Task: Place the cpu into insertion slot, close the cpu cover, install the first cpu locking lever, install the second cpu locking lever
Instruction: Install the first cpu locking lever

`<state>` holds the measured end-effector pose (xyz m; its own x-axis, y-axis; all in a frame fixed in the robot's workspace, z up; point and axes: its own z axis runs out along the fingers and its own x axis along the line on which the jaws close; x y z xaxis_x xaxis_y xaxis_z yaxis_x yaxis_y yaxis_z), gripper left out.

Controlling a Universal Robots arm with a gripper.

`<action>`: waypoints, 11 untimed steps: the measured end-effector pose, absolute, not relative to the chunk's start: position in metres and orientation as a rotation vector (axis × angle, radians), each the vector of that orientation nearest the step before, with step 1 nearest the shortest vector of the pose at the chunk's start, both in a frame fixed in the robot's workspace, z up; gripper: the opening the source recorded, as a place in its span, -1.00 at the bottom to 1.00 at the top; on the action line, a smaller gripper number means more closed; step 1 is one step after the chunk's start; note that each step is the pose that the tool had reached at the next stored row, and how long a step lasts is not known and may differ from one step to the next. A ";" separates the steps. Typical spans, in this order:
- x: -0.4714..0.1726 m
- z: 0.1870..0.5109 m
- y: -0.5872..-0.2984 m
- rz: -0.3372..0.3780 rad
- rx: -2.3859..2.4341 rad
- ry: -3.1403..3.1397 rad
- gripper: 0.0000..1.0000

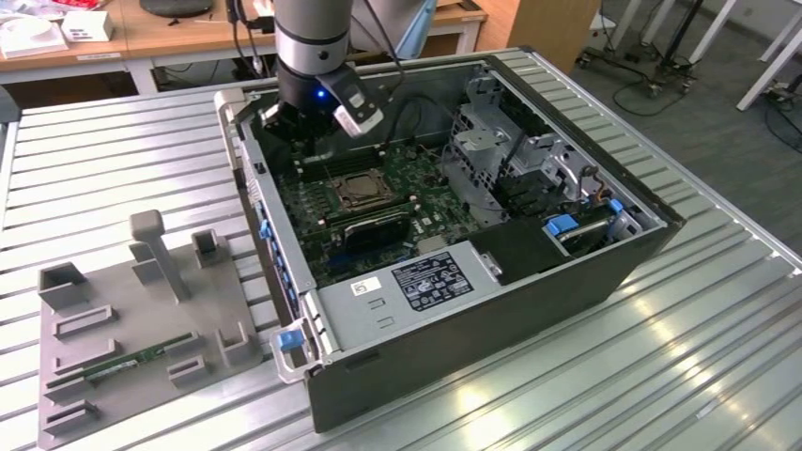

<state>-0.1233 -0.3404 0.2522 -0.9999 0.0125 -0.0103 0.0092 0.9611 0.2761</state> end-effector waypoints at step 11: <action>-0.121 0.252 -0.340 0.459 0.017 3.096 -0.79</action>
